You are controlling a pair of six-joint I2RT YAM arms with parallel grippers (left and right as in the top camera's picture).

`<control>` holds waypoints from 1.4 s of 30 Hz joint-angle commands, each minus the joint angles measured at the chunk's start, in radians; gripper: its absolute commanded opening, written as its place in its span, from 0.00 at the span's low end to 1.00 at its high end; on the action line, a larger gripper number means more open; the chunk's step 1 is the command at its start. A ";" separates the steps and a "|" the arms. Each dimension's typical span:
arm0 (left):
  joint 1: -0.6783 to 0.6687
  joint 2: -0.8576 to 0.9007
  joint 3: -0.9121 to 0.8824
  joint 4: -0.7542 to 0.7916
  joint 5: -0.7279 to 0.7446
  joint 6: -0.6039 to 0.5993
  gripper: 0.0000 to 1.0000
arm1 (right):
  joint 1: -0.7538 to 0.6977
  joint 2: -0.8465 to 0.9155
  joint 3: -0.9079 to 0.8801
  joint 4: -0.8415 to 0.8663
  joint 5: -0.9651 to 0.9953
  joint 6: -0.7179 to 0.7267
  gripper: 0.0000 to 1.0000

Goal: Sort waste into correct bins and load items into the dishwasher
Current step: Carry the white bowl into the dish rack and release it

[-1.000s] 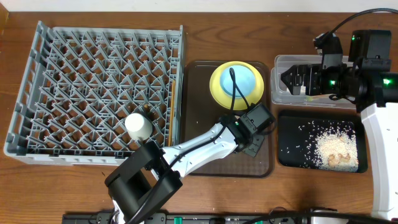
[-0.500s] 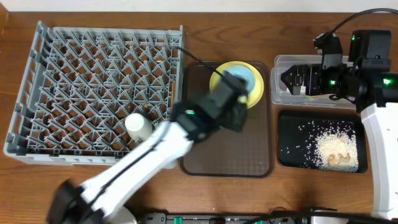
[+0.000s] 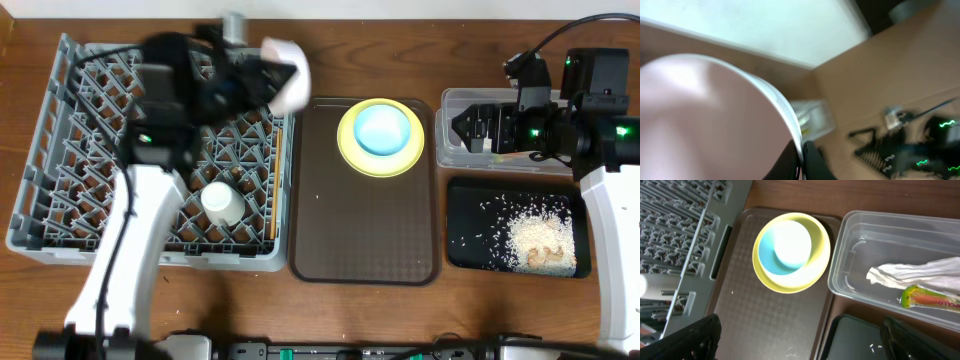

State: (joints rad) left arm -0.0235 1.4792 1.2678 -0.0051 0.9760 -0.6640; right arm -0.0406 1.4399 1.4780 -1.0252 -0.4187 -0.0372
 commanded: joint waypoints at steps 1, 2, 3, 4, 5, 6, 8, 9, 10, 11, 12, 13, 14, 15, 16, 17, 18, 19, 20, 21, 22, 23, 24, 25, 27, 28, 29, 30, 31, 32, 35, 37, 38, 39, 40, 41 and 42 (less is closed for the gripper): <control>0.098 0.111 0.002 0.135 0.320 -0.256 0.07 | -0.004 0.005 0.004 0.000 -0.003 -0.005 0.99; 0.114 0.137 0.002 0.169 0.338 -0.290 0.08 | -0.004 0.005 0.004 0.000 -0.003 -0.005 0.99; 0.139 0.187 0.002 0.224 0.367 -0.346 0.07 | -0.004 0.005 0.004 0.000 -0.003 -0.005 0.99; 0.154 0.227 0.002 0.261 0.388 -0.381 0.08 | -0.004 0.005 0.004 0.000 -0.003 -0.005 0.99; 0.166 0.267 0.002 0.296 0.411 -0.419 0.08 | -0.004 0.005 0.004 0.000 -0.003 -0.005 0.99; 0.172 0.286 0.002 0.309 0.422 -0.433 0.08 | -0.004 0.005 0.004 0.000 -0.003 -0.005 0.99; 0.186 0.351 0.002 0.350 0.454 -0.475 0.08 | -0.004 0.005 0.004 0.000 -0.003 -0.005 0.99; 0.191 0.377 0.002 0.360 0.467 -0.484 0.08 | -0.004 0.005 0.004 0.000 -0.003 -0.005 0.99; 0.196 0.420 0.002 0.368 0.491 -0.494 0.08 | -0.004 0.005 0.004 0.000 -0.003 -0.005 0.99; 0.197 0.437 0.002 0.367 0.498 -0.494 0.08 | -0.004 0.005 0.004 0.000 -0.003 -0.005 0.99; 0.197 0.453 0.002 0.368 0.502 -0.494 0.08 | -0.004 0.005 0.004 0.000 -0.003 -0.005 0.99; 0.197 0.464 0.002 0.368 0.505 -0.494 0.08 | -0.004 0.005 0.004 0.000 -0.003 -0.005 0.99; 0.197 0.478 0.002 0.368 0.506 -0.494 0.08 | -0.004 0.005 0.004 0.000 -0.003 -0.005 0.99; 0.196 0.491 0.002 0.368 0.513 -0.502 0.08 | -0.004 0.005 0.004 0.000 -0.003 -0.005 0.99; 0.194 0.494 0.002 0.368 0.521 -0.514 0.08 | -0.004 0.005 0.004 0.000 -0.003 -0.005 0.99; 0.191 0.494 0.002 0.369 0.524 -0.519 0.08 | -0.004 0.005 0.004 0.000 -0.003 -0.005 0.99; 0.188 0.494 0.002 0.384 0.528 -0.522 0.08 | -0.004 0.005 0.004 0.000 -0.003 -0.005 0.99; 0.185 0.494 0.002 0.417 0.532 -0.538 0.08 | -0.004 0.005 0.004 0.000 -0.003 -0.005 0.99; 0.184 0.494 0.002 0.440 0.532 -0.548 0.08 | -0.004 0.005 0.004 0.000 -0.003 -0.005 0.99; 0.184 0.494 0.002 0.468 0.523 -0.550 0.08 | -0.004 0.005 0.004 0.000 -0.003 -0.005 0.99; 0.184 0.494 0.002 0.468 0.519 -0.549 0.08 | -0.004 0.005 0.004 0.000 -0.003 -0.005 0.99; 0.184 0.495 0.002 0.467 0.517 -0.548 0.08 | -0.004 0.005 0.004 0.000 -0.003 -0.005 0.99; 0.184 0.496 0.002 0.467 0.517 -0.541 0.08 | -0.004 0.005 0.004 0.000 -0.003 -0.005 0.99; 0.184 0.498 0.002 0.467 0.517 -0.537 0.08 | -0.004 0.005 0.004 0.000 -0.003 -0.005 0.99; 0.184 0.506 0.001 0.467 0.518 -0.534 0.08 | -0.004 0.005 0.004 0.000 -0.003 -0.005 0.99; 0.184 0.510 0.000 0.467 0.521 -0.534 0.08 | -0.004 0.005 0.004 0.000 -0.003 -0.005 0.99; 0.184 0.516 -0.001 0.467 0.525 -0.533 0.08 | -0.004 0.005 0.004 0.000 -0.003 -0.005 0.99; 0.184 0.523 -0.001 0.467 0.530 -0.530 0.08 | -0.004 0.005 0.004 0.000 -0.003 -0.005 0.99; 0.184 0.535 -0.001 0.466 0.536 -0.526 0.08 | -0.004 0.005 0.004 0.000 -0.003 -0.005 0.99; 0.184 0.542 -0.001 0.465 0.539 -0.523 0.08 | -0.004 0.005 0.004 0.000 -0.003 -0.005 0.99; 0.187 0.564 -0.001 0.461 0.539 -0.523 0.08 | -0.004 0.005 0.004 0.000 -0.003 -0.005 0.99; 0.195 0.577 -0.001 0.461 0.539 -0.522 0.08 | -0.004 0.005 0.004 0.000 -0.003 -0.005 0.99; 0.200 0.581 -0.001 0.461 0.539 -0.522 0.08 | -0.004 0.005 0.004 0.000 -0.003 -0.005 0.99; 0.206 0.585 -0.001 0.461 0.539 -0.520 0.08 | -0.004 0.005 0.004 0.000 -0.003 -0.005 0.99; 0.213 0.586 -0.001 0.461 0.538 -0.519 0.11 | -0.004 0.005 0.004 0.000 -0.003 -0.005 0.99; 0.229 0.586 -0.001 0.461 0.534 -0.513 0.16 | -0.004 0.005 0.004 0.000 -0.003 -0.005 0.99; 0.238 0.586 -0.001 0.464 0.531 -0.504 0.17 | -0.004 0.005 0.004 0.000 -0.003 -0.005 0.99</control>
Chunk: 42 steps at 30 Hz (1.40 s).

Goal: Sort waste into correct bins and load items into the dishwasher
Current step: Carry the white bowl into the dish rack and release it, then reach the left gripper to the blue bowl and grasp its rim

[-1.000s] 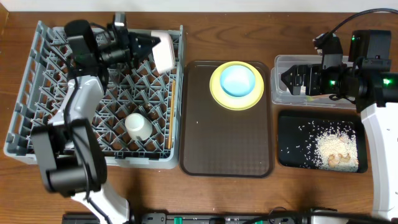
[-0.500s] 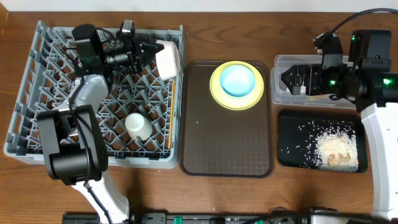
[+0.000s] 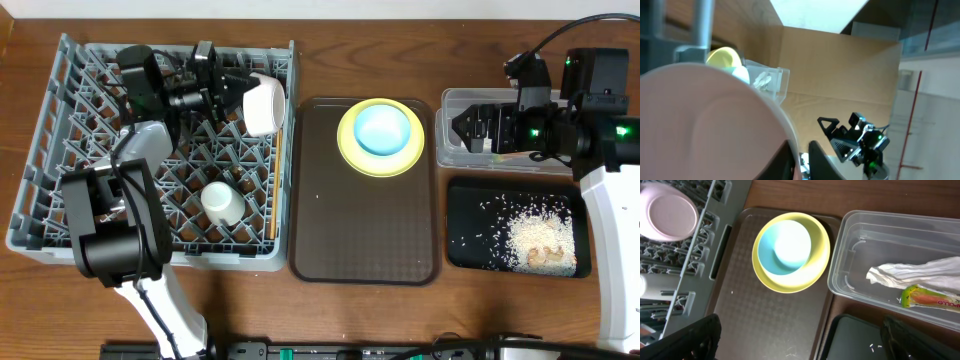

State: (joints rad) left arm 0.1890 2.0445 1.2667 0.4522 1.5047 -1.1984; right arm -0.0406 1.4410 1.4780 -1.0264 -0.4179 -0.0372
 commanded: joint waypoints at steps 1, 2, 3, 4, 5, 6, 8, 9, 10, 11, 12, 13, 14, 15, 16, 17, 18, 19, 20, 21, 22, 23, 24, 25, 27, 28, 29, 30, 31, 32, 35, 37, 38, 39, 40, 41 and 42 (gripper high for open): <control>0.031 0.021 0.000 0.006 0.002 0.043 0.24 | -0.004 0.004 0.004 0.001 -0.004 -0.005 0.99; 0.037 0.021 0.000 0.006 0.002 0.060 0.34 | -0.004 0.004 0.004 0.001 -0.004 -0.005 0.99; 0.040 0.021 0.000 0.006 0.002 0.072 0.42 | -0.004 0.004 0.004 0.001 -0.004 -0.005 0.99; 0.051 0.021 0.000 0.006 -0.002 0.083 0.50 | -0.004 0.004 0.004 0.001 -0.004 -0.005 0.99; 0.056 0.021 0.000 0.007 -0.009 0.083 0.53 | -0.004 0.004 0.004 0.001 -0.004 -0.005 0.99; 0.063 0.021 0.000 0.007 -0.018 0.083 0.57 | -0.004 0.004 0.004 0.001 -0.004 -0.005 0.99; 0.077 0.021 0.000 0.008 -0.034 0.083 0.59 | -0.004 0.004 0.004 0.001 -0.004 -0.005 0.99; 0.089 0.021 0.000 0.011 -0.040 0.082 0.61 | -0.004 0.004 0.004 0.001 -0.004 -0.005 0.99; 0.100 0.020 0.000 0.015 -0.045 0.082 0.65 | -0.004 0.004 0.004 0.001 -0.004 -0.005 0.99; 0.113 0.020 0.000 0.020 -0.050 0.078 0.70 | -0.004 0.004 0.004 0.001 -0.004 -0.005 0.99; 0.124 0.020 0.001 0.028 -0.051 0.074 0.74 | -0.004 0.004 0.004 0.001 -0.004 -0.005 0.99; 0.134 0.020 0.001 0.036 -0.051 0.066 0.77 | -0.004 0.004 0.004 0.001 -0.004 -0.005 0.99; 0.151 0.020 0.001 0.058 -0.051 0.040 0.83 | -0.004 0.004 0.004 0.001 -0.004 -0.005 0.99; 0.159 0.019 0.001 0.077 -0.051 0.021 0.84 | -0.004 0.004 0.004 0.001 -0.004 -0.005 0.99; 0.164 0.018 0.001 0.095 -0.051 0.005 0.86 | -0.004 0.004 0.004 0.001 -0.004 -0.005 0.99; 0.167 0.016 0.001 0.118 -0.050 -0.011 0.86 | -0.004 0.004 0.004 0.001 -0.004 -0.005 0.99; 0.169 0.012 0.002 0.160 -0.050 -0.034 0.87 | -0.004 0.004 0.004 0.001 -0.004 -0.005 0.99; 0.169 0.012 0.002 0.176 -0.050 -0.045 0.87 | -0.004 0.004 0.004 0.001 -0.004 -0.005 0.99; 0.168 0.011 0.002 0.183 -0.050 -0.054 0.87 | -0.004 0.004 0.004 0.001 -0.004 -0.005 0.99; 0.168 0.011 0.002 0.182 -0.050 -0.057 0.87 | -0.004 0.004 0.004 0.001 -0.004 -0.005 0.99; 0.168 0.011 0.002 0.182 -0.050 -0.057 0.87 | -0.004 0.004 0.004 0.001 -0.004 -0.005 0.99; 0.168 0.011 0.002 0.182 -0.050 -0.057 0.87 | -0.004 0.004 0.004 0.001 -0.004 -0.005 0.99; 0.168 0.010 0.002 0.182 -0.050 -0.061 0.88 | -0.004 0.004 0.004 0.001 -0.004 -0.005 0.99; 0.168 0.006 0.002 0.182 -0.050 -0.073 0.87 | -0.004 0.004 0.004 0.001 -0.004 -0.005 0.99; 0.167 -0.005 0.002 0.186 -0.051 -0.083 0.88 | -0.004 0.004 0.004 0.001 -0.004 -0.005 0.99; 0.165 -0.016 0.002 0.192 -0.051 -0.083 0.88 | -0.004 0.004 0.004 0.001 -0.004 -0.005 0.99; 0.163 -0.034 0.002 0.204 -0.053 -0.083 0.88 | -0.004 0.004 0.004 0.001 -0.004 -0.005 0.99; 0.161 -0.052 0.002 0.208 -0.058 -0.082 0.88 | -0.004 0.004 0.004 0.001 -0.004 -0.005 0.99; 0.159 -0.091 0.002 0.209 -0.076 -0.082 0.88 | -0.004 0.004 0.004 0.001 -0.004 -0.005 0.99; 0.158 -0.112 0.002 0.209 -0.087 -0.082 0.88 | -0.004 0.004 0.004 0.001 -0.004 -0.005 0.99; 0.143 -0.206 0.002 0.207 -0.133 -0.072 0.88 | -0.004 0.004 0.004 0.001 -0.004 -0.005 0.99; 0.121 -0.257 0.002 0.197 -0.154 -0.055 0.88 | -0.004 0.004 0.004 0.001 -0.004 -0.005 0.99; 0.101 -0.286 0.002 0.169 -0.171 -0.033 0.88 | -0.004 0.004 0.004 0.001 -0.004 -0.005 0.99; 0.089 -0.302 0.002 0.148 -0.182 -0.017 0.88 | -0.004 0.004 0.004 0.001 -0.004 -0.005 0.99; 0.058 -0.333 0.002 0.083 -0.213 0.037 0.88 | -0.004 0.004 0.004 0.001 -0.004 -0.005 0.99; 0.025 -0.359 0.002 -0.006 -0.253 0.099 0.88 | -0.004 0.004 0.004 0.001 -0.004 -0.005 0.99; 0.003 -0.375 0.001 -0.067 -0.285 0.138 0.88 | -0.004 0.004 0.004 0.001 -0.004 -0.005 0.99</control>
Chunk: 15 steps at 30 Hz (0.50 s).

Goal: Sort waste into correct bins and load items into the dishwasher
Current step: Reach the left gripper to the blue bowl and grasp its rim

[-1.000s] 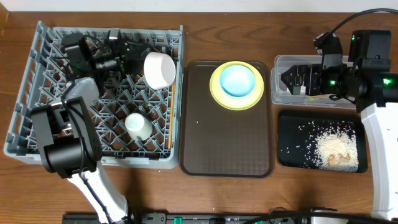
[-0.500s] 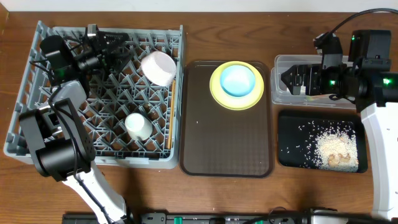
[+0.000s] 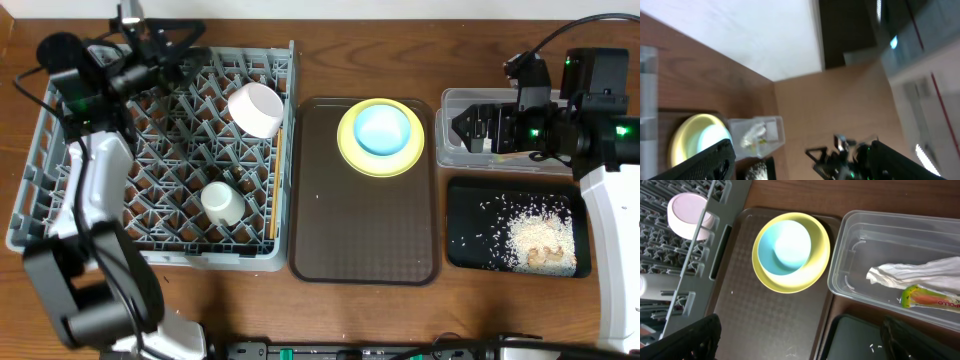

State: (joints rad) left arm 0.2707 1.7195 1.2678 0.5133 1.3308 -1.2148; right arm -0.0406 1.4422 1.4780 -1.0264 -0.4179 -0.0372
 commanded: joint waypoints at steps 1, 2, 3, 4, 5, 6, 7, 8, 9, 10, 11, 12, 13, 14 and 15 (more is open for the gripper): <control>-0.113 -0.071 0.000 -0.224 -0.166 0.224 0.88 | -0.004 0.003 0.004 0.001 -0.004 -0.005 0.99; -0.146 -0.089 0.000 -0.315 -0.225 0.292 0.88 | -0.004 0.003 0.004 0.001 -0.004 -0.005 0.99; -0.199 -0.113 0.000 -0.445 -0.325 0.386 0.88 | -0.004 0.003 0.004 0.001 -0.004 -0.005 0.99; -0.242 -0.128 0.000 -0.533 -0.411 0.451 0.88 | -0.004 0.003 0.004 0.001 -0.004 -0.005 0.99; -0.290 -0.140 0.000 -0.606 -0.500 0.511 0.88 | -0.004 0.003 0.004 0.001 -0.004 -0.005 0.99; -0.352 -0.150 0.000 -0.675 -0.607 0.574 0.88 | -0.004 0.003 0.004 0.001 -0.004 -0.005 0.99; -0.397 -0.153 0.000 -0.712 -0.680 0.612 0.88 | -0.004 0.003 0.004 0.001 -0.004 -0.005 0.99; -0.493 -0.153 0.000 -0.759 -0.807 0.681 0.88 | -0.004 0.003 0.004 0.001 -0.004 -0.005 0.99; -0.525 -0.151 0.000 -0.769 -0.844 0.700 0.88 | -0.004 0.003 0.004 0.001 -0.004 -0.005 0.99; -0.602 -0.148 0.000 -0.787 -0.931 0.750 0.88 | -0.004 0.003 0.004 0.001 -0.004 -0.005 0.99; -0.645 -0.148 0.000 -0.793 -0.980 0.776 0.88 | -0.004 0.003 0.004 0.001 -0.004 -0.005 0.99; -0.702 -0.148 0.000 -0.798 -1.046 0.806 0.88 | -0.004 0.003 0.004 0.001 -0.004 -0.005 0.99; -0.782 -0.147 0.000 -0.801 -1.139 0.842 0.88 | -0.004 0.003 0.004 0.001 -0.004 -0.005 0.99; -0.826 -0.146 0.000 -0.801 -1.189 0.853 0.88 | -0.004 0.003 0.004 0.001 -0.004 -0.005 0.99; -0.863 -0.144 0.000 -0.801 -1.228 0.863 0.86 | -0.004 0.003 0.004 0.001 -0.004 -0.005 0.99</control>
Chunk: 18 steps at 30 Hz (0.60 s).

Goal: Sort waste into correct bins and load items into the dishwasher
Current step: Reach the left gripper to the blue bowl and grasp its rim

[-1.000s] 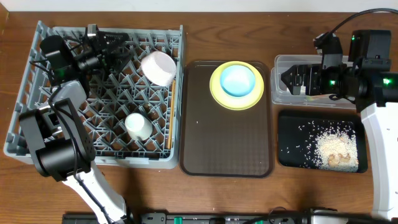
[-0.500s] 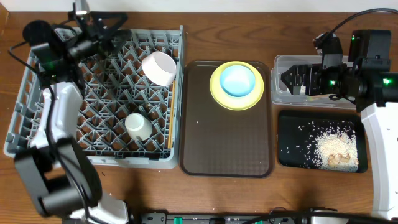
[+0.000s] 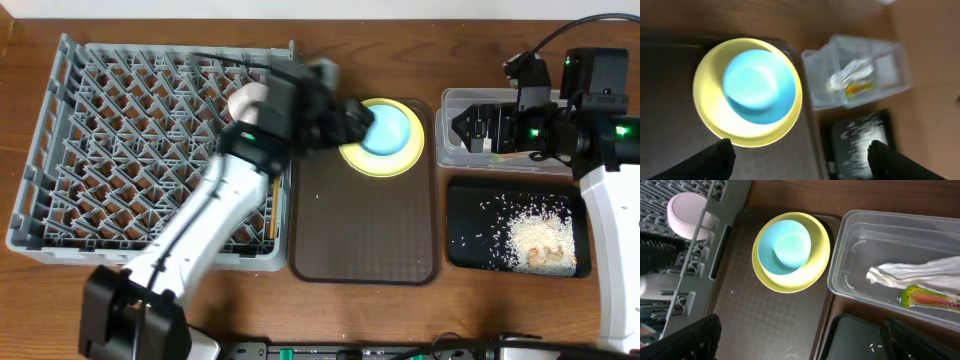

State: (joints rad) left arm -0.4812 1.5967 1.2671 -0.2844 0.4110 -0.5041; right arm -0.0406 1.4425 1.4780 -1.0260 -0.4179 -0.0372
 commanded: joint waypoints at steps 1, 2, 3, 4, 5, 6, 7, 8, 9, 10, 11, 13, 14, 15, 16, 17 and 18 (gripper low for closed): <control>-0.141 -0.019 0.001 -0.004 -0.344 0.161 0.83 | -0.004 0.002 0.004 0.000 -0.004 -0.005 0.99; -0.171 -0.016 0.001 -0.005 -0.379 0.169 0.80 | -0.004 0.002 0.004 0.000 -0.004 -0.005 0.99; -0.200 -0.011 0.001 -0.005 -0.412 0.180 0.74 | -0.004 0.002 0.004 0.000 -0.004 -0.005 0.99; -0.215 -0.005 0.000 -0.005 -0.430 0.185 0.71 | -0.004 0.002 0.004 0.000 -0.004 -0.005 0.99; -0.236 0.006 0.000 -0.002 -0.450 0.195 0.70 | -0.004 0.002 0.004 0.000 -0.004 -0.005 0.99; -0.246 0.016 0.000 0.001 -0.460 0.198 0.70 | -0.004 0.002 0.004 0.000 -0.004 -0.005 0.99; -0.256 0.032 0.000 0.005 -0.472 0.197 0.69 | -0.004 0.002 0.004 0.000 -0.004 -0.005 0.99; -0.259 0.045 0.000 0.010 -0.472 0.197 0.70 | -0.004 0.002 0.004 0.000 -0.004 -0.005 0.99; -0.260 0.071 0.000 0.019 -0.472 0.197 0.70 | -0.004 0.002 0.004 0.000 -0.004 -0.005 0.99; -0.260 0.089 0.000 0.029 -0.472 0.197 0.70 | -0.004 0.002 0.004 0.000 -0.004 -0.005 0.99; -0.260 0.103 0.000 0.039 -0.472 0.197 0.70 | -0.004 0.002 0.004 0.000 -0.004 -0.005 0.99; -0.260 0.140 0.000 0.076 -0.451 0.220 0.70 | -0.004 0.002 0.004 0.000 -0.004 -0.005 0.99; -0.260 0.154 0.000 0.098 -0.423 0.250 0.70 | -0.004 0.002 0.004 0.000 -0.004 -0.005 0.99; -0.260 0.187 0.000 0.149 -0.363 0.304 0.70 | -0.004 0.002 0.004 0.000 -0.004 -0.005 0.99; -0.260 0.200 0.000 0.171 -0.342 0.322 0.70 | -0.004 0.002 0.004 0.000 -0.004 -0.005 0.99; -0.260 0.215 0.000 0.193 -0.332 0.334 0.70 | -0.004 0.002 0.004 0.000 -0.004 -0.005 0.99; -0.260 0.230 0.000 0.217 -0.332 0.346 0.70 | -0.004 0.002 0.004 0.000 -0.004 -0.005 0.99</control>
State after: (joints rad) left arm -0.7414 1.7836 1.2659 -0.1192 0.0219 -0.2592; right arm -0.0406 1.4425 1.4780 -1.0264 -0.4183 -0.0376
